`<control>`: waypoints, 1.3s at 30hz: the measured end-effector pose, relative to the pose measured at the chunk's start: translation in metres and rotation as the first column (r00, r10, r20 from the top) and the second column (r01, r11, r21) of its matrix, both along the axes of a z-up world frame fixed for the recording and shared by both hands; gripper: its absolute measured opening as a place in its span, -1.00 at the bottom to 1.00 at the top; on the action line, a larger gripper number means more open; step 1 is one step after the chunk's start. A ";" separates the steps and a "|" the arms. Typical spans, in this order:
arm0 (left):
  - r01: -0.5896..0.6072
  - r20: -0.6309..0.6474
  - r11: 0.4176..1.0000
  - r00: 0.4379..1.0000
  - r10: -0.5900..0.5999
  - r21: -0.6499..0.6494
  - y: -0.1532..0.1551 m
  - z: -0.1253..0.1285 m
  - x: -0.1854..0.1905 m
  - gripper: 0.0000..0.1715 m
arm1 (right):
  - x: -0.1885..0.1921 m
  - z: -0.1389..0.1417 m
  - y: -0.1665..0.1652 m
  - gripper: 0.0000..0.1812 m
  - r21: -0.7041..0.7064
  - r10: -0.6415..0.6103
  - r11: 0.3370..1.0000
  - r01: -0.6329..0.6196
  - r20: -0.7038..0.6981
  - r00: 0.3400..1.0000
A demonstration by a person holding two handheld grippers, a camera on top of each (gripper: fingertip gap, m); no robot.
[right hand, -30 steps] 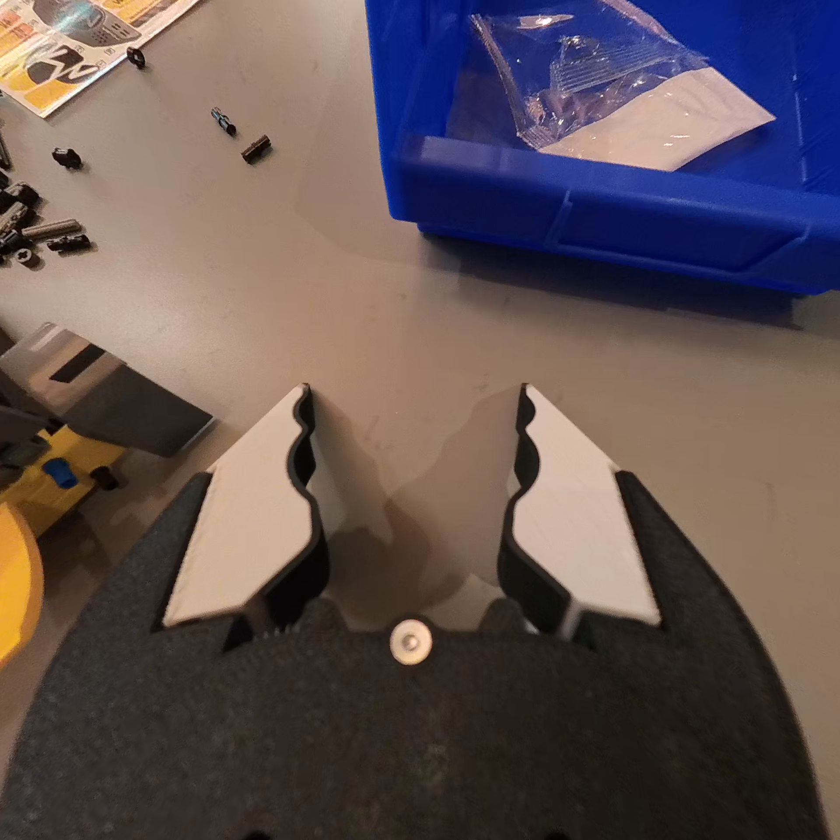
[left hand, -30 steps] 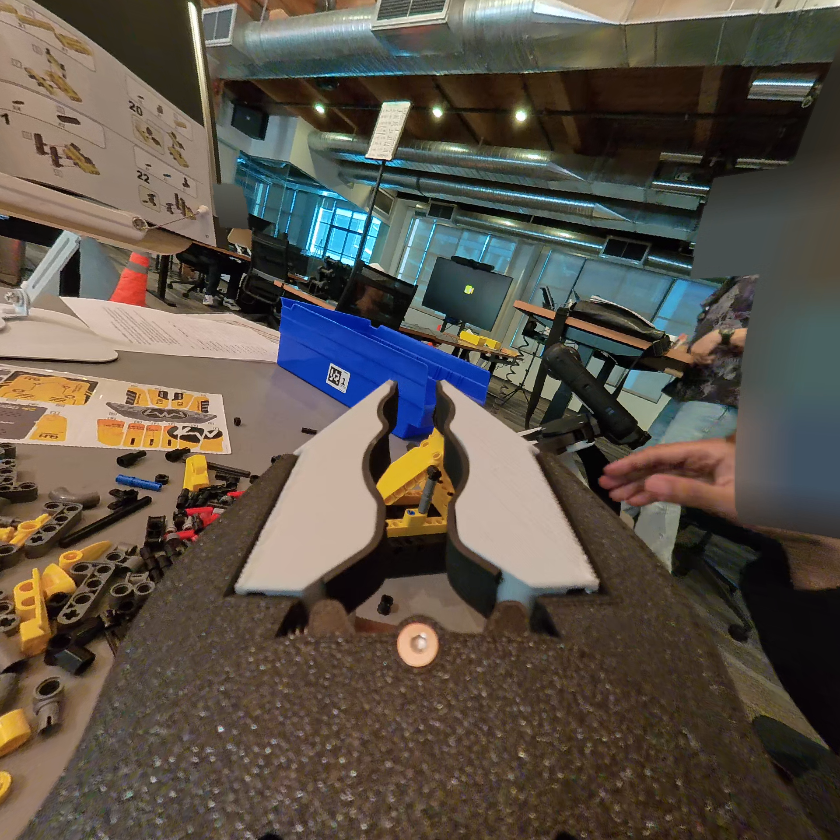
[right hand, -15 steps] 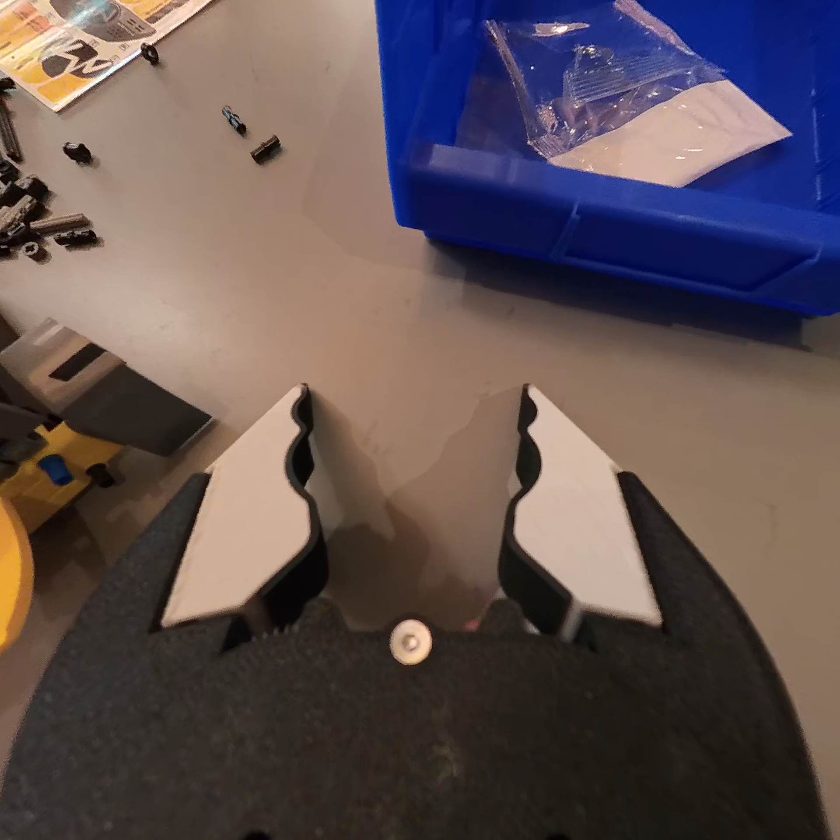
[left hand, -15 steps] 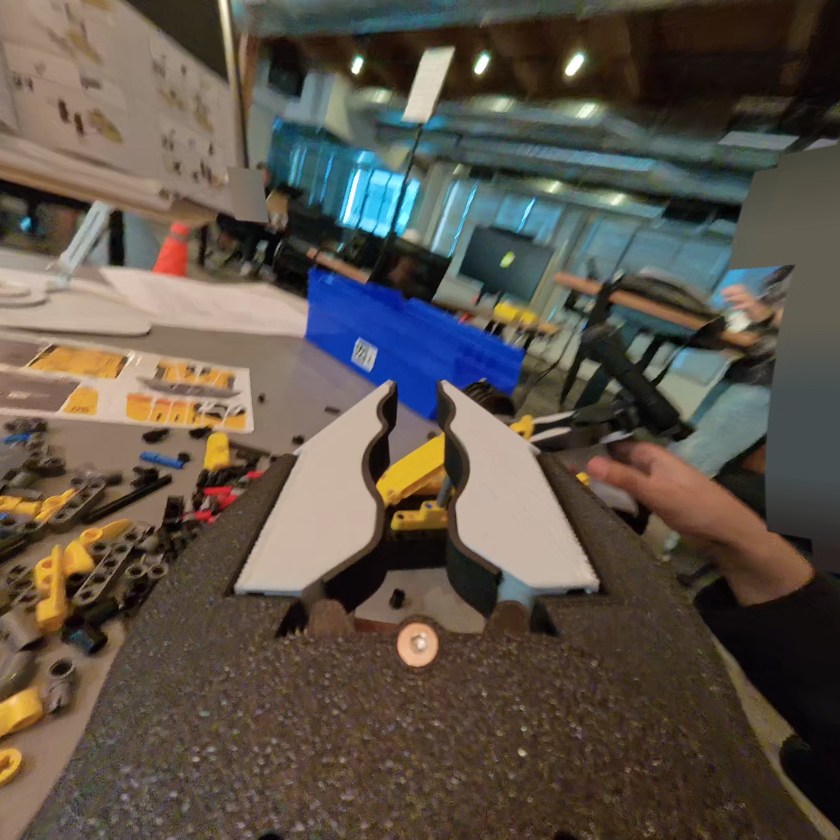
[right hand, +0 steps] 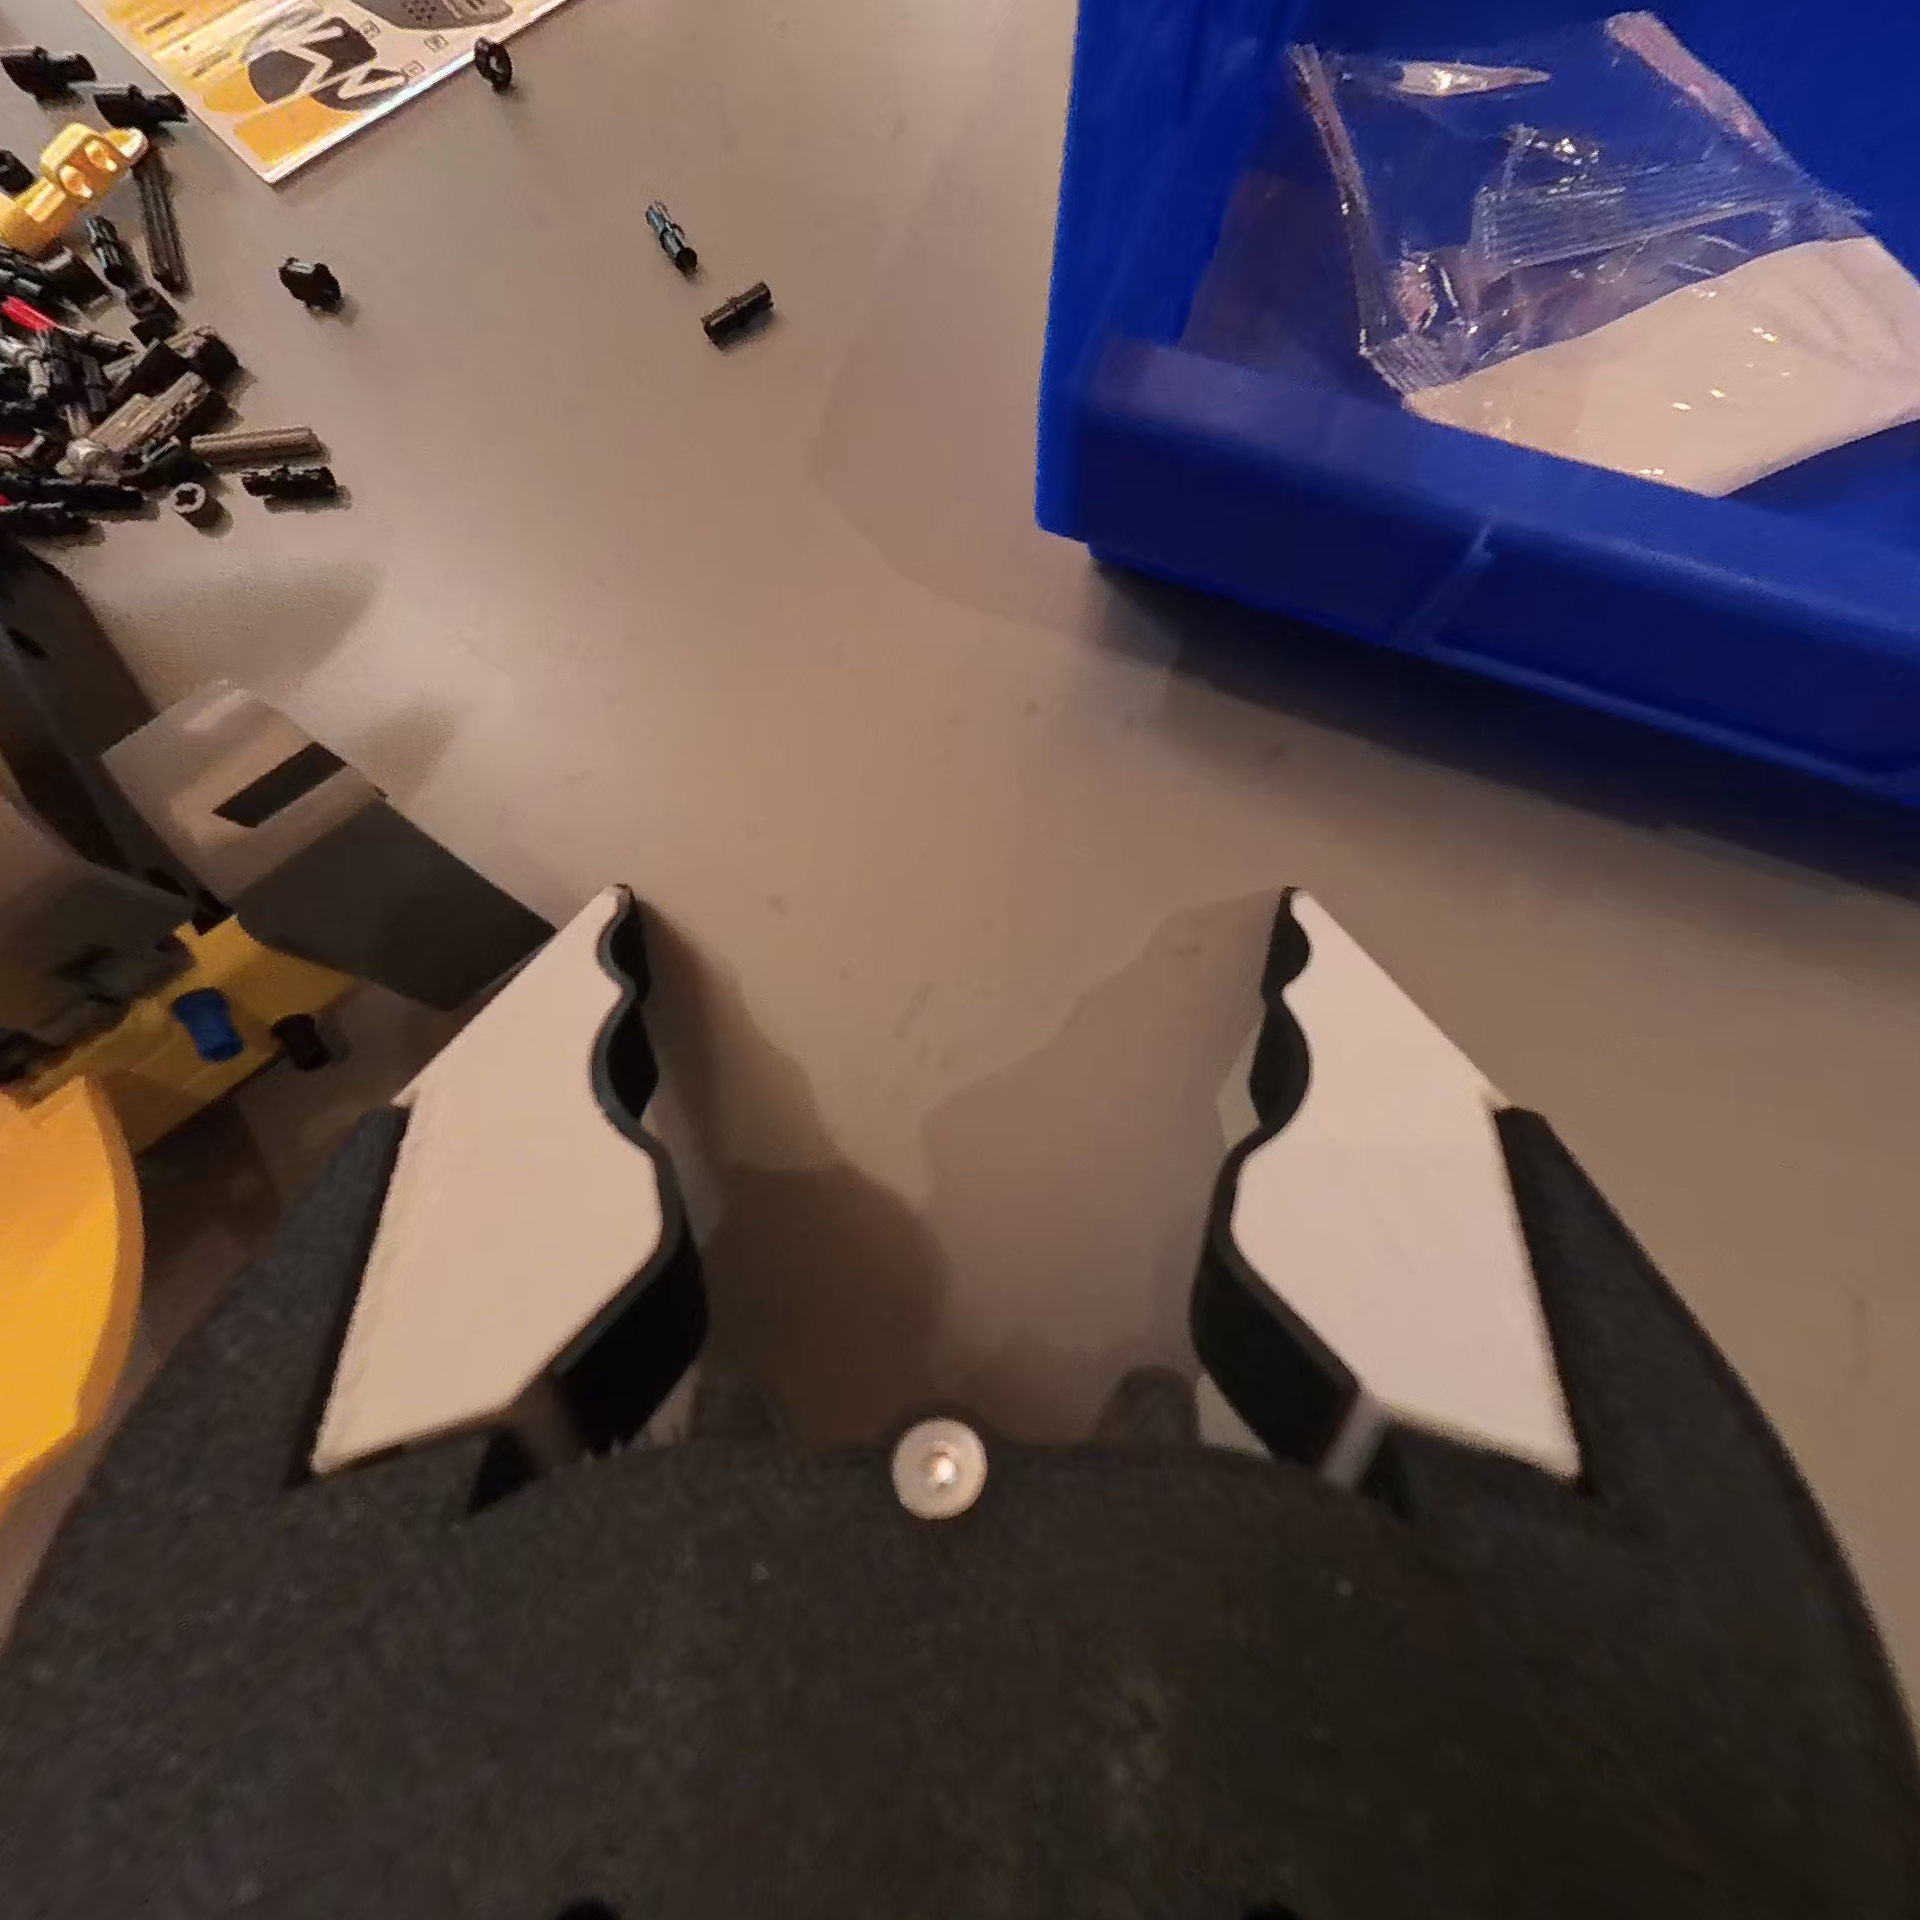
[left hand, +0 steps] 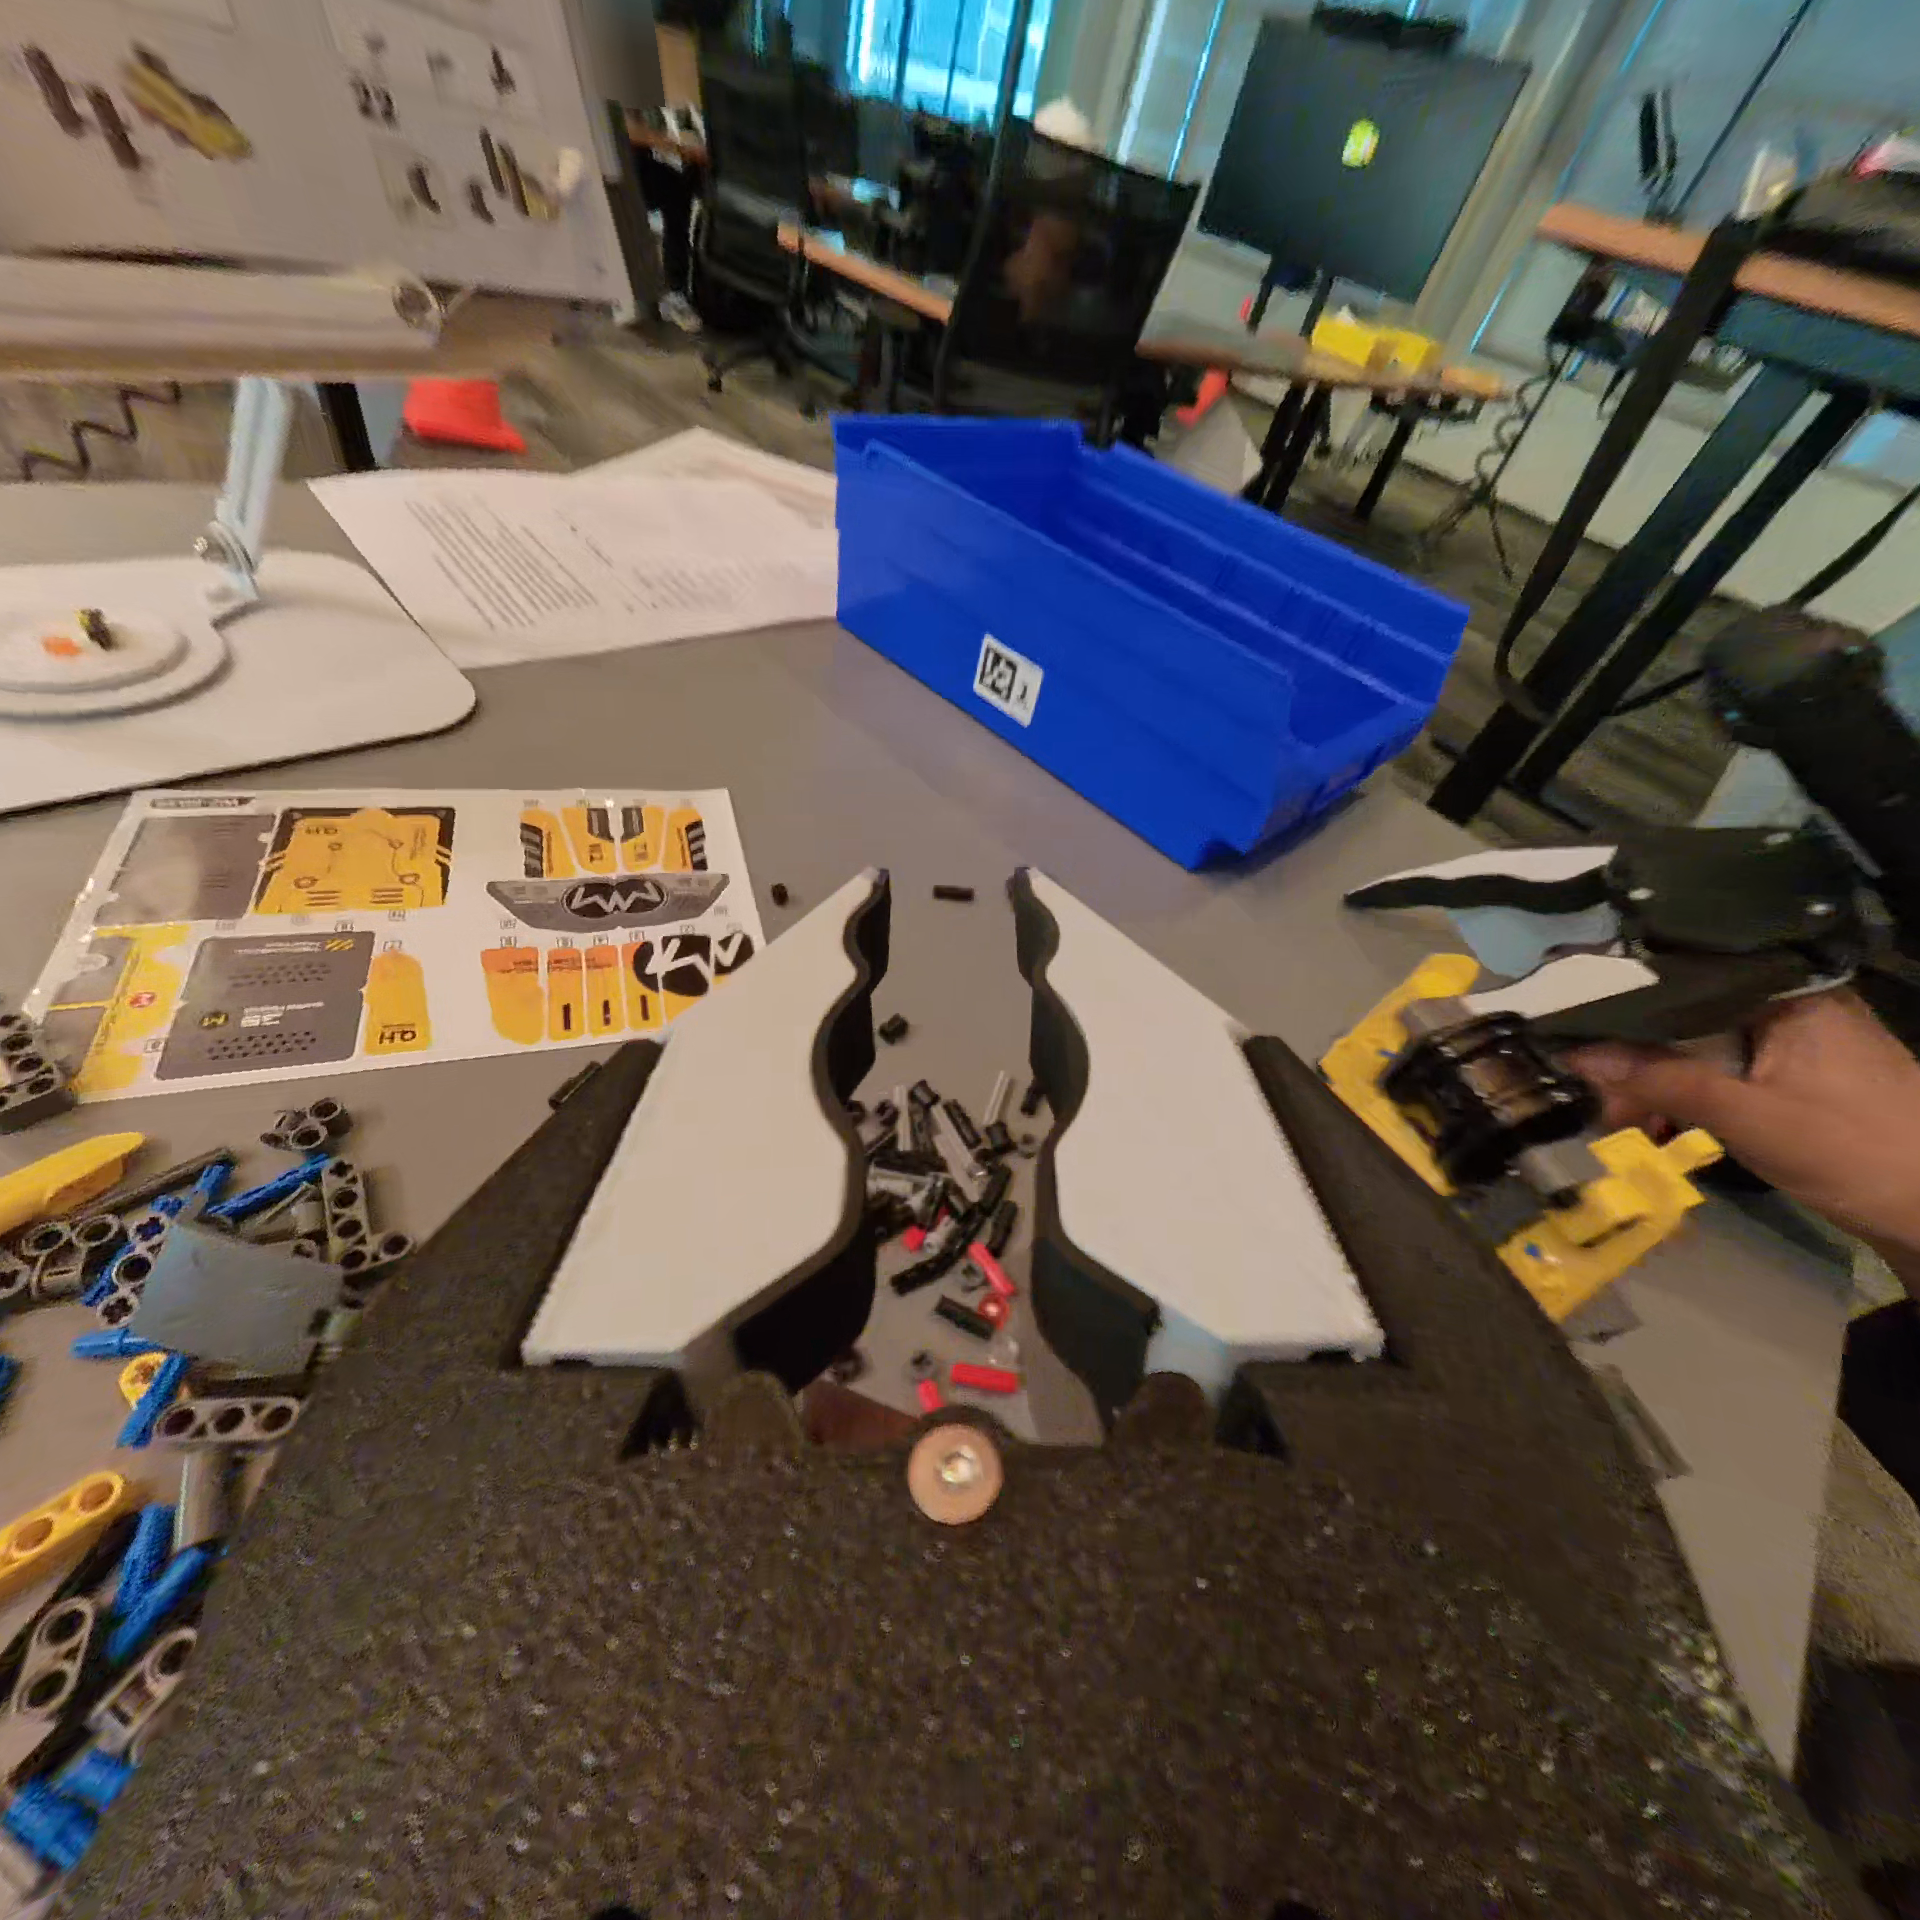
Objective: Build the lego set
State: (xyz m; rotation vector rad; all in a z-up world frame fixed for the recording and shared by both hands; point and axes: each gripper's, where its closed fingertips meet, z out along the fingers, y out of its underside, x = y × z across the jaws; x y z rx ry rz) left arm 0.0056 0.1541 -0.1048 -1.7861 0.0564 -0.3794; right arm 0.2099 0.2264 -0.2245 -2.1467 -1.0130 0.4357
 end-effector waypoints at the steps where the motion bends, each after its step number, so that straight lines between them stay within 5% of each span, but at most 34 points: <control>1: 0.004 -0.009 1.000 1.000 -0.004 -0.016 0.003 -0.005 -0.001 -0.72 | 0.000 0.000 0.000 0.29 0.001 0.001 1.000 -0.001 0.000 1.000; 5: 0.010 -0.016 0.999 1.000 -0.011 -0.045 0.000 -0.019 -0.001 -0.68 | -0.001 0.001 -0.001 0.24 0.005 0.012 1.000 -0.012 -0.001 1.000; 10: 0.027 -0.092 0.999 0.995 -0.025 0.021 -0.014 -0.019 0.008 -0.67 | -0.013 0.006 -0.008 -0.05 0.058 0.105 0.993 -0.105 0.003 0.994; 20: 0.048 0.091 0.999 0.995 -0.046 -0.019 -0.012 -0.018 0.008 -0.37 | -0.017 0.009 -0.006 -0.06 0.118 0.107 0.987 -0.110 0.029 0.994; 39: 0.066 -0.114 0.995 0.991 -0.074 -0.073 -0.011 -0.040 0.023 -0.34 | -0.026 0.010 -0.021 -0.34 0.122 0.214 0.969 -0.216 0.025 0.976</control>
